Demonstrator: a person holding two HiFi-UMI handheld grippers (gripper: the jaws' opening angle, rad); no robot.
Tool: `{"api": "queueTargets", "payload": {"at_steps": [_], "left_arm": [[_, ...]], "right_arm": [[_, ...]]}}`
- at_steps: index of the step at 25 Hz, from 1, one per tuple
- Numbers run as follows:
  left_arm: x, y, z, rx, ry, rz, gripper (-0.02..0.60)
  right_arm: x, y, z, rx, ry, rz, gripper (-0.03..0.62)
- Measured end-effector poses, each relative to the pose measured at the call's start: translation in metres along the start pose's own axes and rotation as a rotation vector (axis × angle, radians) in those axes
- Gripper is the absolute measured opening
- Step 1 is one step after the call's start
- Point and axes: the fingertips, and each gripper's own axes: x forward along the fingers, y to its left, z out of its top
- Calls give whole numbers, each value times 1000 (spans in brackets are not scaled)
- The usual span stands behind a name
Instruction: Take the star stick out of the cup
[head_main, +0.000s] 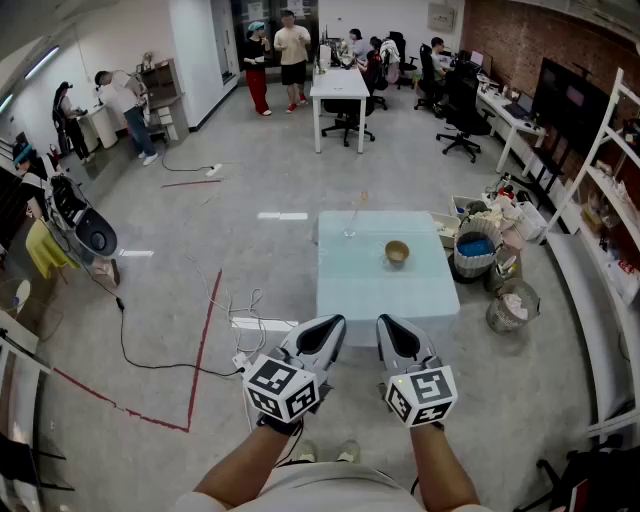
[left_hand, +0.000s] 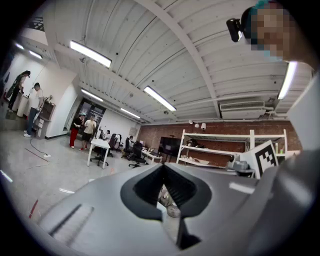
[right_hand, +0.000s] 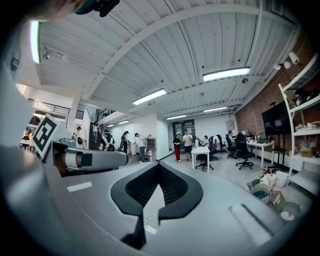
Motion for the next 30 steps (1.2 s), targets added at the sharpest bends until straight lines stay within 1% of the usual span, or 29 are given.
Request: {"api": "queueTargets", "payload": {"at_steps": [9,14,23,30], "left_arm": [[6,-3,-3,1,3,6,6],[12,-9,-8,4,8,13,6],[27,-16,-20,14,14,48,6],[47,-5,-21,17,22,50,6]], "right_arm": [[-2,-6,-1,0,-5,5,9],[-6,-12,1,28,-24,41,11],[-16,-37,-7,65,-49,61,11],[1,-53,-10,78,-45,59,11]]}}
